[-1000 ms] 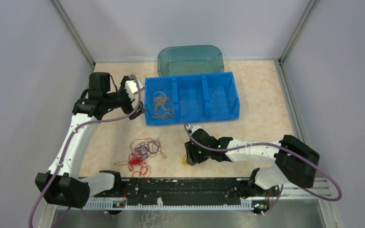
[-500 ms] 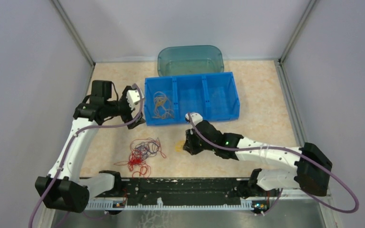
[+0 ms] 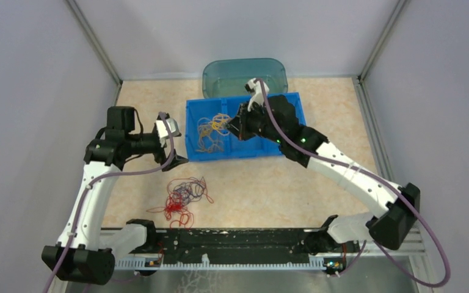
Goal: Untangle the cables
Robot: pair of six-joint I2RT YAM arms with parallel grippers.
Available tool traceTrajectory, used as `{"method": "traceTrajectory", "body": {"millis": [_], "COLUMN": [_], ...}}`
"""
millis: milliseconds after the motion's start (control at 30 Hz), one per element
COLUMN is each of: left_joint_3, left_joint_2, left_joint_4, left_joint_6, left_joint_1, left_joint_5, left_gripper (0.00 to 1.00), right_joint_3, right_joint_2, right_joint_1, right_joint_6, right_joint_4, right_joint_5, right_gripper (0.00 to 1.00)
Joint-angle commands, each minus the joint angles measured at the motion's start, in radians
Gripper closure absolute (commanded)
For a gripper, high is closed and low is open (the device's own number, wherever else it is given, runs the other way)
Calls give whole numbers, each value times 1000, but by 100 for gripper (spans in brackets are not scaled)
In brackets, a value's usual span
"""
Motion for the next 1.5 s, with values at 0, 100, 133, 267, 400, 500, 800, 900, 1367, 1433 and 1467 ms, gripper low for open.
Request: {"method": "traceTrajectory", "body": {"millis": [0,100,133,267,400,500,800,900,1367,1433,1467], "left_joint_3": [-18,-12,-11,-19,-20,-30,-39,-44,7,14,16], "left_joint_2": [-52,-51,-52,-64,-60,-59,-49,-42,17,10,8], "left_joint_4": [27,28,28,28,-1,-4,-2,21,39,40,40], "left_joint_6": [15,-7,-9,-3,21,30,31,20,40,37,36], "left_joint_1": [7,8,7,8,7,7,8,10,97,98,97], "left_joint_5": [58,41,37,24,21,9,-30,-42,-24,-13,-10], "left_gripper": [0,0,0,0,0,0,0,0,0,0,0], "right_joint_3": [125,197,227,298,388,471,510,350,-292,-314,-317], "right_joint_2": [165,284,324,463,579,663,698,593,278,303,321], "right_joint_1": [-18,-22,-22,-23,-23,-26,-22,-19,191,206,216], "right_joint_6": [-44,-62,-75,-161,-234,-240,-272,-274,-153,-122,-114], "right_joint_4": [18,46,54,90,99,91,148,241,446,472,481], "right_joint_5": [-42,-10,9,67,114,118,175,143,-66,-86,-104], "right_gripper": [100,100,100,100,100,100,26,9,17,20,21]}}
